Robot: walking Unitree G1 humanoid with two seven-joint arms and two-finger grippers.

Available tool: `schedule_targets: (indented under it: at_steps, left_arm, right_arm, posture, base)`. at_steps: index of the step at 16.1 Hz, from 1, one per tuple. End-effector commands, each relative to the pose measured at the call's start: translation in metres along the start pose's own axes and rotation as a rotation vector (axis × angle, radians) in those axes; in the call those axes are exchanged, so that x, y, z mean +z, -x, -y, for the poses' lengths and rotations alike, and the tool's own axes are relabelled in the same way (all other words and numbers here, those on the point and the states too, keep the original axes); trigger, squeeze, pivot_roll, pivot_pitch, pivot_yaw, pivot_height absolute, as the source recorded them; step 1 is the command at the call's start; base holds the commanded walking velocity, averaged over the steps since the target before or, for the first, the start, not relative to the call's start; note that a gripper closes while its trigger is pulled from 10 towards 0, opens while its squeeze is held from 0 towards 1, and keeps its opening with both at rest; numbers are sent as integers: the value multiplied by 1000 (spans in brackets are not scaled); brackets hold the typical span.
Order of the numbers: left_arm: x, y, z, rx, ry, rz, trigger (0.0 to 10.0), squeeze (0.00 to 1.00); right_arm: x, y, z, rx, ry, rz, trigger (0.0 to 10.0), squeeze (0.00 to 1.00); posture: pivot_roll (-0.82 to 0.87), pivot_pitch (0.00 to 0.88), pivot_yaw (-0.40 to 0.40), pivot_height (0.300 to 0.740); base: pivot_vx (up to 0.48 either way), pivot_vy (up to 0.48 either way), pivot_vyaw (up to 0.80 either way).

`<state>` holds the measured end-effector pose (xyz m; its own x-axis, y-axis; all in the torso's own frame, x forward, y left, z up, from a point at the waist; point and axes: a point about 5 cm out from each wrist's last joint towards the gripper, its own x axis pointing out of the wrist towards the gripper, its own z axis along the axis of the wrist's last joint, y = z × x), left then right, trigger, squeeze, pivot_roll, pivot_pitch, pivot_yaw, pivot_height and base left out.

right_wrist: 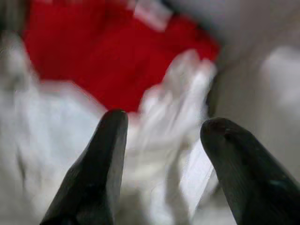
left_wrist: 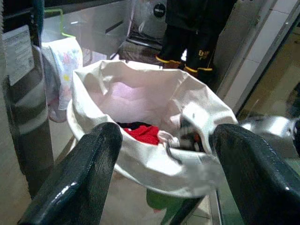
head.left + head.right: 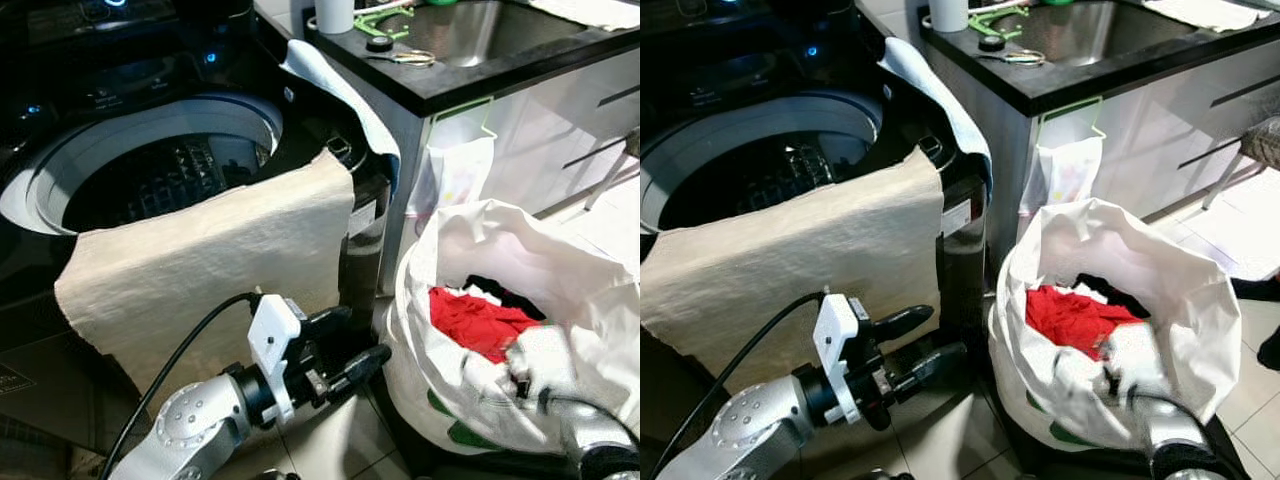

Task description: Clothes washing

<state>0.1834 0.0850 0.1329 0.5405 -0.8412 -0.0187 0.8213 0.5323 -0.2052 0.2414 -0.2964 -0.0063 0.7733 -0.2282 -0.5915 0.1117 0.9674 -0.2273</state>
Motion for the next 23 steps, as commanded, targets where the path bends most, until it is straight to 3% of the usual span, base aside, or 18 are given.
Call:
schedule_targets:
  at_steps: [1, 3, 6, 7, 8, 9, 10, 13, 16, 18, 19, 20, 23]
  left_arm:
    - [3, 4, -1, 20, -11, -2, 10000, 0]
    - [3, 6, 0, 32, -7, 4, 10000, 0]
    - [2, 7, 1, 44, 0, 8, 10000, 0]
    - [3, 7, 1, 39, 1, 5, 10000, 0]
    - [3, 7, 1, 35, -2, -1, 10000, 0]
    - [4, 9, -1, 33, -3, -3, 10000, 0]
    - [5, 10, -2, 30, -3, -5, 10000, 0]
    - [6, 15, -5, 60, -12, -24, 10000, 0]
    - [7, 20, -2, 57, -3, -38, 10000, 0]
    - [7, 25, 2, 26, 13, -62, 10000, 0]
    - [6, 27, 5, 10, 21, -75, 10000, 0]
    - [5, 27, 7, 3, 27, -82, 10000, 0]
    - [4, 28, 9, -5, 34, -94, 10000, 0]
  right_arm:
    - [30, 1, 8, -17, -92, 179, 10000, 0]
    - [60, 15, 27, -77, -153, 400, 10000, 0]
    - [84, 27, 52, -193, -221, 565, 10000, 0]
    - [88, 22, 59, -204, -242, 535, 10000, 0]
    - [87, 15, 60, -191, -222, 460, 10000, 63]
    - [82, 9, 56, -163, -195, 380, 10000, 894]
    - [76, 4, 55, -169, -181, 307, 10000, 1000]
    - [61, -2, 57, -225, -183, 166, 10000, 1000]
    - [61, -6, 46, -126, -149, 130, 10000, 1000]
    - [52, -11, 25, -1, -101, 48, 10000, 1000]
    - [33, -11, 10, 82, -3, -53, 10000, 937]
    - [22, -10, 4, 107, 26, -99, 10000, 0]
    - [4, -7, 6, 69, -7, -175, 10000, 0]
  posture:
    - [-8, 84, 81, 740]
    - [-8, 75, 74, 740]
    - [-10, 74, 76, 740]
    - [-17, 75, 89, 740]
    - [-14, 78, 97, 740]
    - [-13, 81, 102, 740]
    - [-10, 84, 102, 740]
    - [18, 110, 99, 740]
    - [39, 133, 107, 740]
    - [51, 146, 111, 740]
    - [53, 148, 110, 740]
    - [54, 150, 107, 740]
    - [55, 155, 110, 740]
  base:
    - [0, 0, 0]
    - [0, 0, 0]
    - [0, 0, 0]
    - [0, 0, 0]
    - [0, 0, 0]
    - [0, 0, 0]
    - [0, 0, 0]
    - [0, 0, 0]
    - [0, 0, 0]
    - [0, 0, 0]
    - [0, 0, 0]
    - [0, 0, 0]
    - [0, 0, 0]
